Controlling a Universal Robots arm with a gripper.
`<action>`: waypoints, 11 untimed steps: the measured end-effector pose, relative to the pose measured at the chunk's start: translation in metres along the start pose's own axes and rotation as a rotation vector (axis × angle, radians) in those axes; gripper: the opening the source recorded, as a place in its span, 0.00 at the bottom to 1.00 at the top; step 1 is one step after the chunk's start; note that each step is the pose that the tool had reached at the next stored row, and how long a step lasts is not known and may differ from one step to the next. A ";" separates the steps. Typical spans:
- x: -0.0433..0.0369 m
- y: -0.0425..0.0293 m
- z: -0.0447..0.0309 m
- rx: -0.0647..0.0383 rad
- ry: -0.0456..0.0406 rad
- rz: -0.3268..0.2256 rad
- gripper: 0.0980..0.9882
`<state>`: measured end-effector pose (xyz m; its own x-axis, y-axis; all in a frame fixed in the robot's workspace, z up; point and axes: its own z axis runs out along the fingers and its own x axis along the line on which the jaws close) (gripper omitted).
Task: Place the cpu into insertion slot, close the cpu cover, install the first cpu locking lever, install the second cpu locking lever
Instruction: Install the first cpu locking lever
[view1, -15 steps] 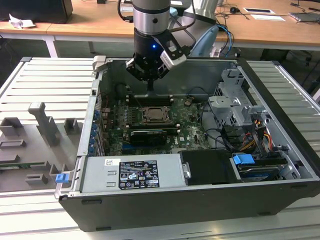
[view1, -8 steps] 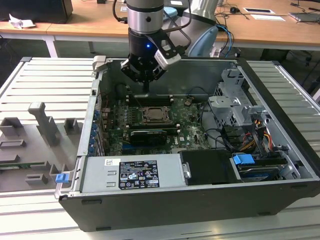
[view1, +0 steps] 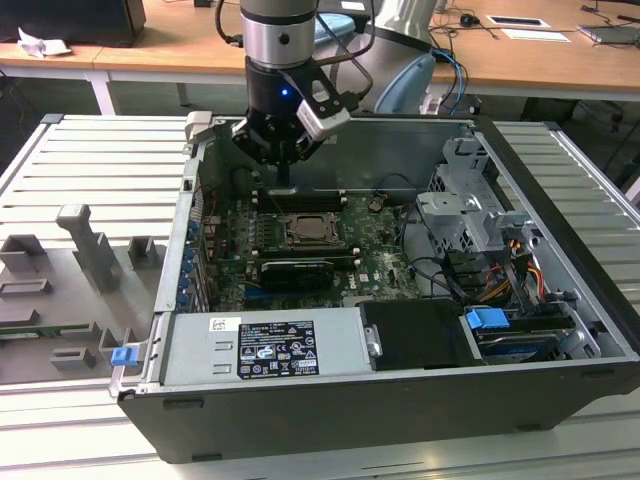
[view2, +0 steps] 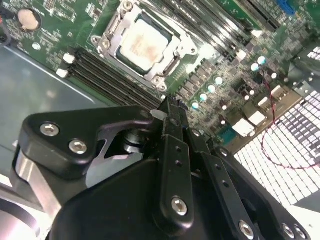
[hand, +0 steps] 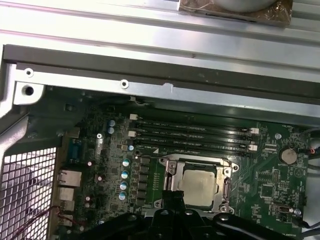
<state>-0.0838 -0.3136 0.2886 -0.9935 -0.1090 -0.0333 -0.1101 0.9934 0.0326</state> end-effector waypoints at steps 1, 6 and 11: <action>0.0046 0.0005 0.0007 0.000 -0.0001 0.000 0.01; 0.0192 0.0018 0.0110 0.000 -0.0001 0.000 0.01; 0.0289 0.0034 0.0146 0.000 -0.0002 0.000 0.01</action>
<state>-0.1125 -0.3129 0.2732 -0.9935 -0.1092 -0.0334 -0.1103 0.9934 0.0328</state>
